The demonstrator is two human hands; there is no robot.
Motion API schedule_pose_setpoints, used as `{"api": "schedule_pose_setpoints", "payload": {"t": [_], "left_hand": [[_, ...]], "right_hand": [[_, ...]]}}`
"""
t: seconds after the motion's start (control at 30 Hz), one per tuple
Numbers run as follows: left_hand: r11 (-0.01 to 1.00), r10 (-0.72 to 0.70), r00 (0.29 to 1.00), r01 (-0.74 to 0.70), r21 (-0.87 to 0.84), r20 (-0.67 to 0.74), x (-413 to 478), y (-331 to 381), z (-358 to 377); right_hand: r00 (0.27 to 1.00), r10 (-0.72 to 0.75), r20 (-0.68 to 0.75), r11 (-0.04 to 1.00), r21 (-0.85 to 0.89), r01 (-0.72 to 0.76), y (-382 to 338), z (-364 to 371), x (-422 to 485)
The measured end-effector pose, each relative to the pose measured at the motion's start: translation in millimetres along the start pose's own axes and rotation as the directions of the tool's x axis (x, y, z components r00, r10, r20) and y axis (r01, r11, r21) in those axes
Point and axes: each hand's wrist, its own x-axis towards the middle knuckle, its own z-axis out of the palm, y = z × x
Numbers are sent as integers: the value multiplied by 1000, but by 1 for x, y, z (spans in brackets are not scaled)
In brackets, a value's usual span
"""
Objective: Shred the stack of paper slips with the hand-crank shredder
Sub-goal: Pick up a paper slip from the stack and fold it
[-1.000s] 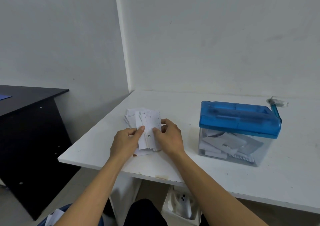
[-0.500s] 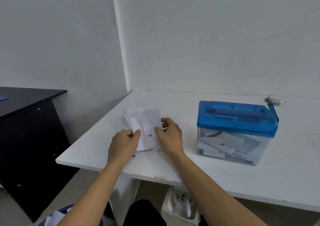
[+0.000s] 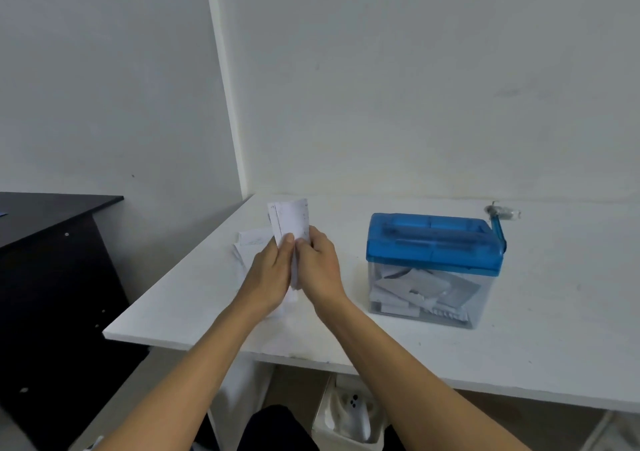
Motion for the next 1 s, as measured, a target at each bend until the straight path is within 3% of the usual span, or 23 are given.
{"api": "schedule_pose_setpoints", "payload": {"t": [0.27, 0.43, 0.6, 0.73, 0.87, 1.0], "left_hand": [[945, 259, 943, -293, -148, -210, 18, 70, 22], [921, 364, 923, -377, -99, -124, 28, 111, 61], [928, 371, 928, -371, 1, 21, 39, 128, 89], [950, 223, 954, -259, 174, 199, 47, 121, 100], [948, 136, 972, -184, 259, 190, 55, 103, 104], [958, 185, 973, -209, 196, 137, 53, 95, 100]], "right_hand": [[989, -144, -15, 989, -9, 144, -75, -67, -7], [967, -247, 58, 902, -350, 252, -98, -123, -6], [964, -267, -1, 838, -494, 232, -105, -169, 2], [951, -303, -55, 730, -656, 194, -96, -187, 12], [977, -213, 3, 672, -725, 149, -76, -190, 17], [977, -212, 8, 655, -741, 147, -69, -191, 20]]}}
